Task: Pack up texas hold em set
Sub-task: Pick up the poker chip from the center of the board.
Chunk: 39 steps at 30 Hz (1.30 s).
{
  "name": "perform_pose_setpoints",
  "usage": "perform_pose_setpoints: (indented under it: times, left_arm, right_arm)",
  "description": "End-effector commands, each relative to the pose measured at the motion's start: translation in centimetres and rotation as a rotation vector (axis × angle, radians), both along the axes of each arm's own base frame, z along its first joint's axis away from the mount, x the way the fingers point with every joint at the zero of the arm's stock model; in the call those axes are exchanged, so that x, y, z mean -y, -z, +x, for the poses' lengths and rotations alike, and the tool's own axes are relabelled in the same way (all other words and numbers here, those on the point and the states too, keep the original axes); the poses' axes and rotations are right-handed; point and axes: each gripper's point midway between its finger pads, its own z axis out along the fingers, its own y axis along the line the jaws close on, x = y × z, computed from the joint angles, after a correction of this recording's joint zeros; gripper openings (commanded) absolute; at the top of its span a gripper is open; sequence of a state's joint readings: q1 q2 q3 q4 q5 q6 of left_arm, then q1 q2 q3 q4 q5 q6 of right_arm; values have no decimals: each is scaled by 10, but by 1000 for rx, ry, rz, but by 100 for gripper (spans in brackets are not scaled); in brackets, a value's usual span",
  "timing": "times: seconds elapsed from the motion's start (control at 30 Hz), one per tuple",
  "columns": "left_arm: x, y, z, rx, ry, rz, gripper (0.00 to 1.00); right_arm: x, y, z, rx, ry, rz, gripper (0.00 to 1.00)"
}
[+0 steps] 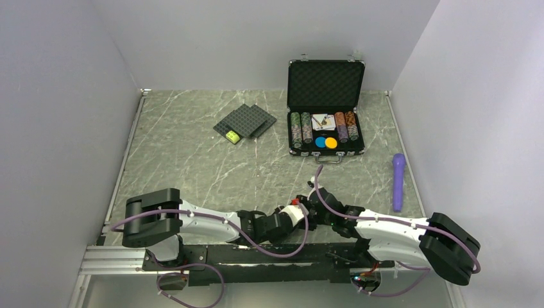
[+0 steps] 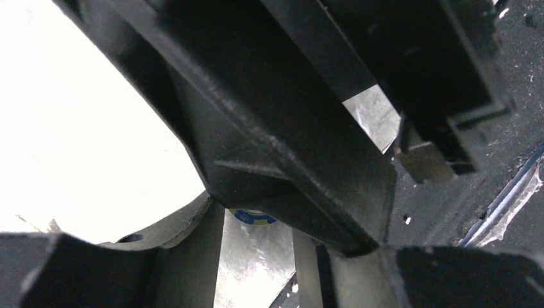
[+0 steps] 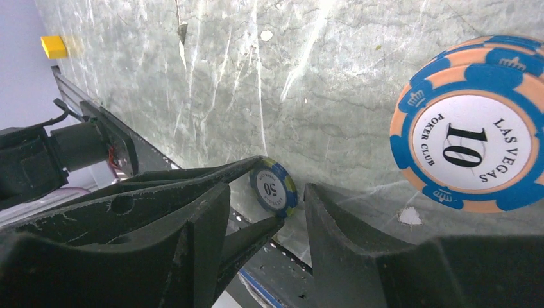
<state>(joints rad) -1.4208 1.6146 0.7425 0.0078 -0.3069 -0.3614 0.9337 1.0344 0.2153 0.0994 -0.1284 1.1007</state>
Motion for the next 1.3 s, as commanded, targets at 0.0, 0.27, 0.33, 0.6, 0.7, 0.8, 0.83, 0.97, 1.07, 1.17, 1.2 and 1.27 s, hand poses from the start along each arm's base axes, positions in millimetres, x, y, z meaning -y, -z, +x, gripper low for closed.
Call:
perform_pose_setpoints:
  times: [0.0,0.27,0.33,0.6,0.7,0.8,0.83,0.97,1.07,1.17,1.2,1.27]
  left_arm:
    - [-61,60,-21,-81,11,283,37]
    - [-62,63,-29,-137,-31,208,28]
    - [-60,60,-30,-146,-50,167,28]
    - [-61,57,-29,-151,-91,79,26]
    - [-64,55,-28,-148,-102,60,26]
    - [-65,55,-28,-150,-111,47,25]
    - [-65,55,-28,-151,-110,42,25]
    - [-64,55,-29,-154,-112,35,25]
    - [-65,55,-29,-155,-113,35,25]
    - [-65,54,-29,-155,-114,29,25]
    - [-65,54,-29,-154,-115,27,25]
    - [-66,54,-28,-152,-118,25,25]
  right_arm:
    - [3,6,-4,-14,3,-21,53]
    - [8,7,-8,-25,5,-27,53]
    - [6,7,-10,-37,-6,-20,53]
    - [6,7,-19,-70,-22,3,54]
    - [6,10,-22,-85,-25,17,55]
    - [4,14,-25,-105,-31,27,55]
    - [3,15,-26,-111,-32,33,55]
    - [-2,17,-27,-132,-27,78,55]
    - [-2,22,-29,-154,-27,81,55]
    - [-2,22,-29,-163,-14,101,54]
    - [-2,22,-30,-164,-9,106,52]
    - [-1,22,-28,-164,4,110,47]
